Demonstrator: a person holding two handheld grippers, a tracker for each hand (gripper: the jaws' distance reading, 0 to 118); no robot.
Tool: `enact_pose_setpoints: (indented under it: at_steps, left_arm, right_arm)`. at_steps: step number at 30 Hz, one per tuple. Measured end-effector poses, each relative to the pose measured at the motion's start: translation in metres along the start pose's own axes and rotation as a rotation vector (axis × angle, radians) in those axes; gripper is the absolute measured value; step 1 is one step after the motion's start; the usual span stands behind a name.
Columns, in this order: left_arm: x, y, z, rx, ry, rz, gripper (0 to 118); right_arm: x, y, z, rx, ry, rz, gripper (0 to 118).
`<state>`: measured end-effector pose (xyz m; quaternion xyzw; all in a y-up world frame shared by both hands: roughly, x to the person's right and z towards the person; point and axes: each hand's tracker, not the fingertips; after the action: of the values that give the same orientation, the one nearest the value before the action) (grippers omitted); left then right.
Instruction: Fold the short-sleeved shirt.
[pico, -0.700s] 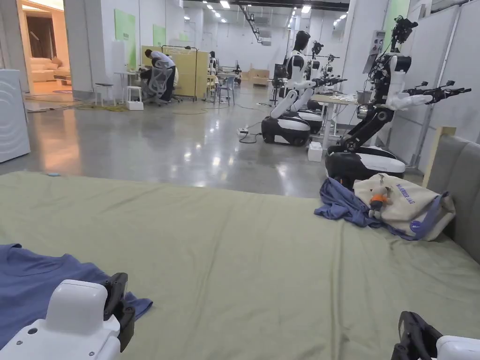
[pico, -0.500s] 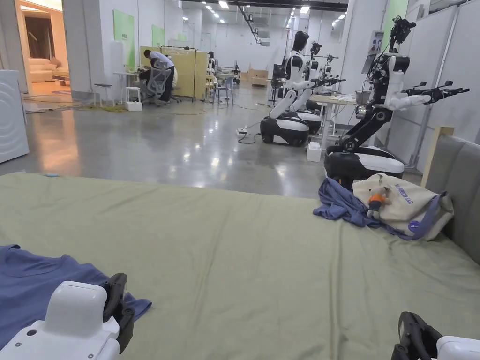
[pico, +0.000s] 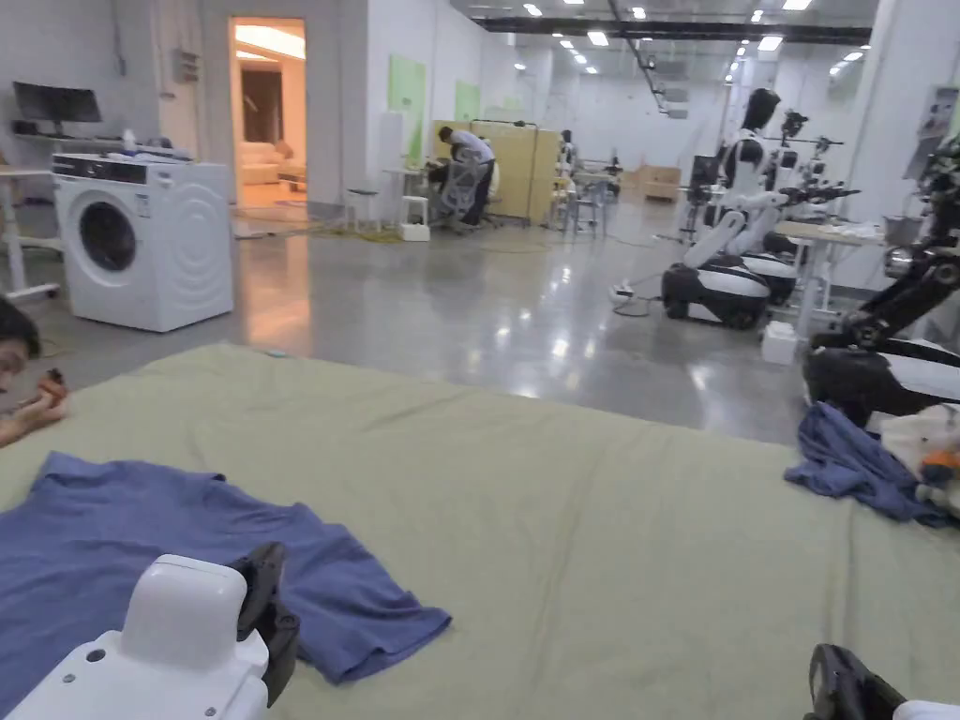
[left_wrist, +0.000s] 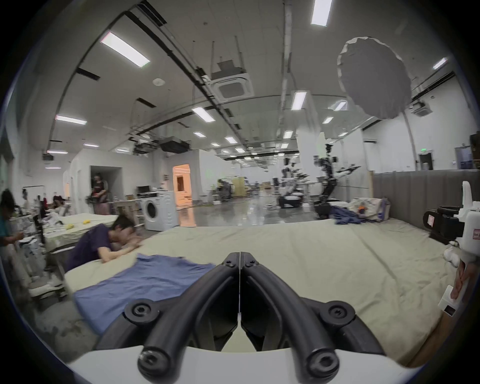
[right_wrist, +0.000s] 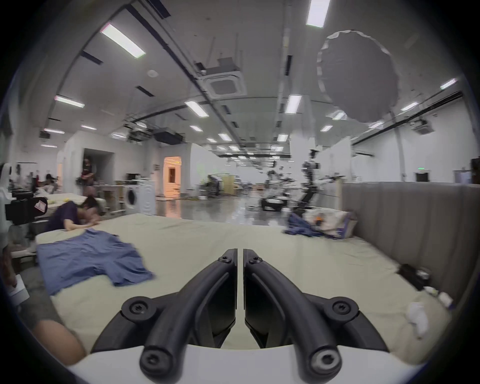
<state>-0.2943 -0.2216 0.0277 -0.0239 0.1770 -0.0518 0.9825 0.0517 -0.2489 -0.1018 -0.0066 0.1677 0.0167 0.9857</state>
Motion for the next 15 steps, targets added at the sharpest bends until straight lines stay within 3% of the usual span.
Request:
enact_pose_setpoints:
  at_steps: [4,8,11,14,15]
  left_arm:
    - [-0.074,-0.005,0.046,-0.039,0.198,0.000,1]
    - [-0.131,-0.016,0.097,-0.081,0.334,0.034,1]
    - [-0.152,-0.030,0.111,-0.122,0.388,0.021,1]
    - [-0.161,-0.039,0.096,-0.144,0.361,0.040,2]
    - [-0.163,-0.042,0.084,-0.148,0.339,0.051,14]
  right_arm:
    - [-0.096,0.009,-0.027,0.022,0.263,0.007,5]
    - [-0.183,0.014,-0.033,0.009,0.519,-0.036,5]
    - [-0.213,0.009,-0.030,-0.007,0.554,-0.038,5]
    - [-0.214,0.003,-0.029,-0.012,0.556,-0.029,5]
    - [-0.211,0.000,-0.029,-0.020,0.551,-0.025,5]
